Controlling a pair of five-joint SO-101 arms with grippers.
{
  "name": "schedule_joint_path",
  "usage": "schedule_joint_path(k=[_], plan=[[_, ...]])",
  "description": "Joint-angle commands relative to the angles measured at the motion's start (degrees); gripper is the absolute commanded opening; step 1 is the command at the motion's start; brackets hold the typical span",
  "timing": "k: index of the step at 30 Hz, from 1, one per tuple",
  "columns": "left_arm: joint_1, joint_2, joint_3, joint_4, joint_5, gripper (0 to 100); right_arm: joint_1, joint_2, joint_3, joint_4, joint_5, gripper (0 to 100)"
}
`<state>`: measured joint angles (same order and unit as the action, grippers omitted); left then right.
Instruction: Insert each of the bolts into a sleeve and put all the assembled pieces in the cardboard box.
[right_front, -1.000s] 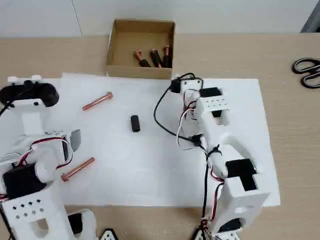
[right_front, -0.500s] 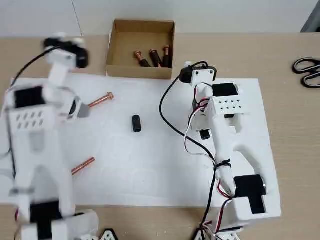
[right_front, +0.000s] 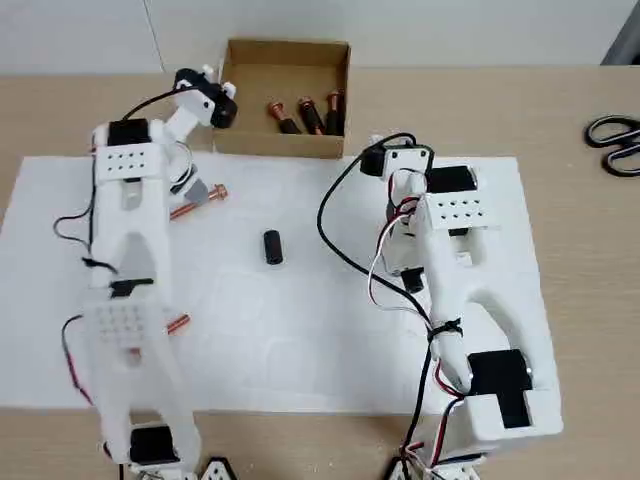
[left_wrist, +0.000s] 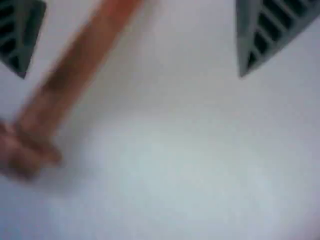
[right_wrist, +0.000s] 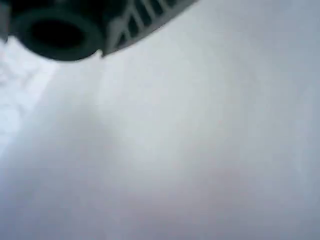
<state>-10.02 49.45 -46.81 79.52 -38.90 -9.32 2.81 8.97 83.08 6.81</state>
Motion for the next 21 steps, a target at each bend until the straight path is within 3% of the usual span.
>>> schedule_joint_path(k=[1,12,21], plan=[[1.3,6.6,-13.1,-0.6,-0.4,25,0.4,-3.6,-2.2,0.3,0.2,0.5],[3.1,21.1,-31.9,5.0,-0.4,25,0.3,-3.3,-2.2,-0.2,0.2,0.5],[3.1,22.7,-32.8,5.9,-0.4,8,0.3,-3.3,-2.2,-0.2,0.2,0.5]])
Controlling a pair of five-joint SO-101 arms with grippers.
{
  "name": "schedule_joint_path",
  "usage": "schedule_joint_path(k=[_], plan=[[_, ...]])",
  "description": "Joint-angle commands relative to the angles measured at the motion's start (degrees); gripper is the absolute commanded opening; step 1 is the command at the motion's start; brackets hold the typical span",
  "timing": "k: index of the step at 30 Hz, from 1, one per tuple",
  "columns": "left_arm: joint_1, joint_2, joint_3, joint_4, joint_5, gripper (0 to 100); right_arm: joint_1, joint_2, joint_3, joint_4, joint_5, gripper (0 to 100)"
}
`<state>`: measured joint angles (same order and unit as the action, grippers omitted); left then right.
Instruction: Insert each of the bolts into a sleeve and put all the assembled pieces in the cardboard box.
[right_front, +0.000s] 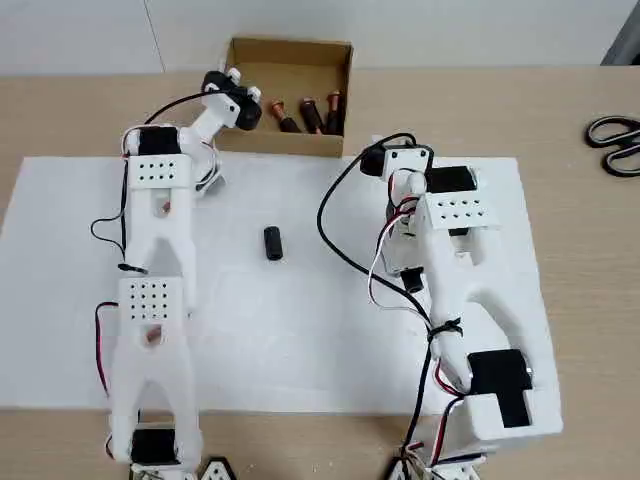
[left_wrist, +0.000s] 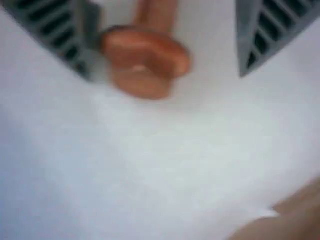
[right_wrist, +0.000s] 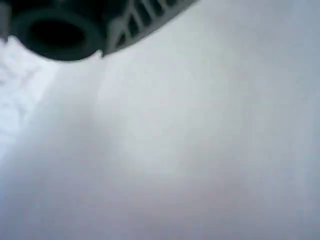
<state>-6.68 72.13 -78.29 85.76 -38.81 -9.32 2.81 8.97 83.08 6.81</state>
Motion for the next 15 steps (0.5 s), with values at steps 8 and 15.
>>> schedule_joint_path(k=[8,15], plan=[[0.3,0.0,-10.8,8.4,-0.3,7,0.2,-3.4,-2.2,-0.2,0.2,0.5],[0.8,-0.1,-18.0,14.7,3.5,7,0.1,-3.6,-2.2,-0.2,0.2,0.5]])
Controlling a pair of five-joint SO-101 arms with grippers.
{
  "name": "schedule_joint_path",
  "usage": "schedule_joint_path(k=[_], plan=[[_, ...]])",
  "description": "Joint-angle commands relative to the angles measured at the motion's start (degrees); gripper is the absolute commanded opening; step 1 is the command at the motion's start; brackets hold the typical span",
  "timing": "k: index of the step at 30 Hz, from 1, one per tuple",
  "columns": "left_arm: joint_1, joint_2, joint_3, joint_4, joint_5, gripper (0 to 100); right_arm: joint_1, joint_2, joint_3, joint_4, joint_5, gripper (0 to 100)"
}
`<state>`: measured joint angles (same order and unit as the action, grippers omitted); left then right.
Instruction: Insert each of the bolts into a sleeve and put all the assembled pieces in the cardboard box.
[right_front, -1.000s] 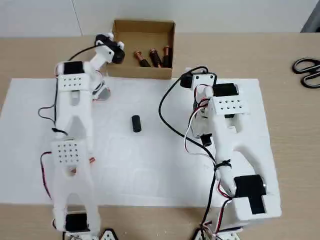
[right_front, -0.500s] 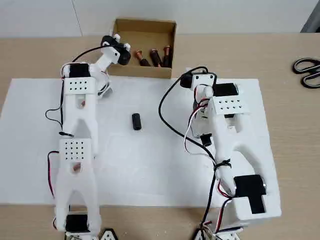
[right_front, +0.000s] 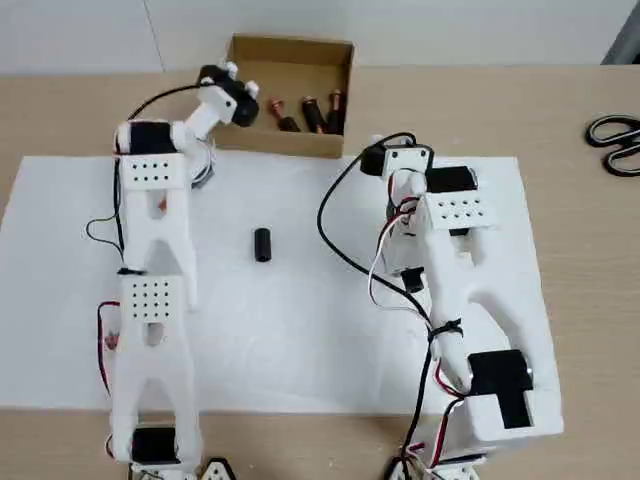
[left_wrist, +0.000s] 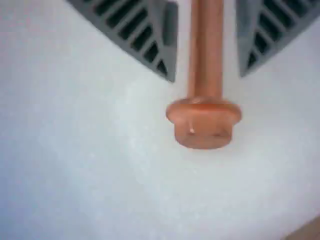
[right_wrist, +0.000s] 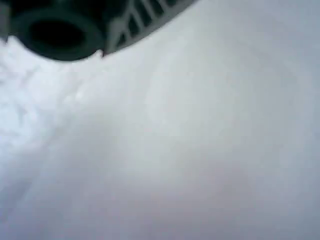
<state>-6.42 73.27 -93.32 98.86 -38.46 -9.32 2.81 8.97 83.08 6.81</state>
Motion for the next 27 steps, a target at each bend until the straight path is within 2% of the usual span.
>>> schedule_joint_path(k=[1,4,8,11,21,27], plan=[[0.6,-1.2,-2.9,1.6,4.5,7,0.1,-3.6,-2.2,-0.2,0.2,0.5],[0.8,-1.2,-2.9,1.6,7.1,7,0.1,-3.6,-2.2,0.0,0.2,0.5],[0.7,-1.2,-2.9,1.7,14.2,7,0.1,-3.6,-2.2,0.0,0.2,0.5],[-0.1,-1.2,-2.8,1.7,14.6,8,0.1,-3.6,-2.2,0.0,0.2,0.5],[-3.2,-0.7,1.1,1.6,0.4,8,0.1,-3.6,-2.2,0.0,0.2,0.5],[-2.3,-1.1,1.8,1.5,-0.1,9,0.0,-3.6,-2.2,0.0,0.2,0.5]])
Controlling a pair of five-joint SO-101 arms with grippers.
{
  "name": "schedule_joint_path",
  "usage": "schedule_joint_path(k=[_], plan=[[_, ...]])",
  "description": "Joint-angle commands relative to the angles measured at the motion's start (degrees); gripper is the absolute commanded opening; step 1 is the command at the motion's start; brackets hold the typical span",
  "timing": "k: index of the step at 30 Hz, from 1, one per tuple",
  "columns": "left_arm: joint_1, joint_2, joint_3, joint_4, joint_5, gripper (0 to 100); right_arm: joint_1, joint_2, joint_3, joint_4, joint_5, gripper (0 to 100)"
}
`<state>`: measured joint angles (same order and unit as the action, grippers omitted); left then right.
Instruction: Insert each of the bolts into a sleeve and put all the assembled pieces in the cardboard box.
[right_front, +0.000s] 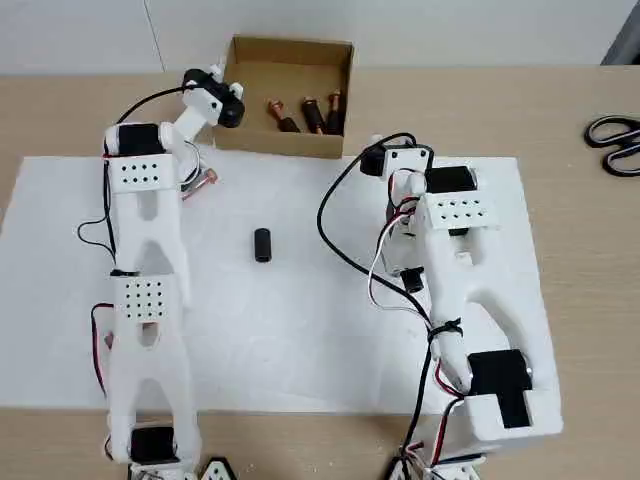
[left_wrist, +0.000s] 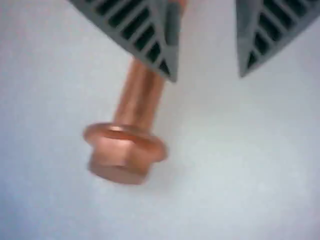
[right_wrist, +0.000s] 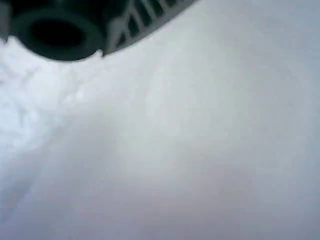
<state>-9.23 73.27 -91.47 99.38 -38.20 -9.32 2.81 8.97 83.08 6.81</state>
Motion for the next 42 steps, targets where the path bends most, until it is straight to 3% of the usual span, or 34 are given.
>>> schedule_joint_path(k=[1,5,37,42], plan=[[0.7,-1.1,0.0,1.0,-0.3,11,0.0,-3.6,-2.2,0.0,0.2,0.5],[0.9,-1.2,-0.2,1.1,-0.1,18,0.0,-3.6,-2.2,0.0,0.2,0.5],[2.4,3.3,3.6,0.1,0.1,15,0.0,-3.3,-2.2,-0.2,0.2,0.5],[2.7,3.4,3.6,0.2,2.5,8,0.0,-3.3,-2.2,-0.2,0.2,0.5]])
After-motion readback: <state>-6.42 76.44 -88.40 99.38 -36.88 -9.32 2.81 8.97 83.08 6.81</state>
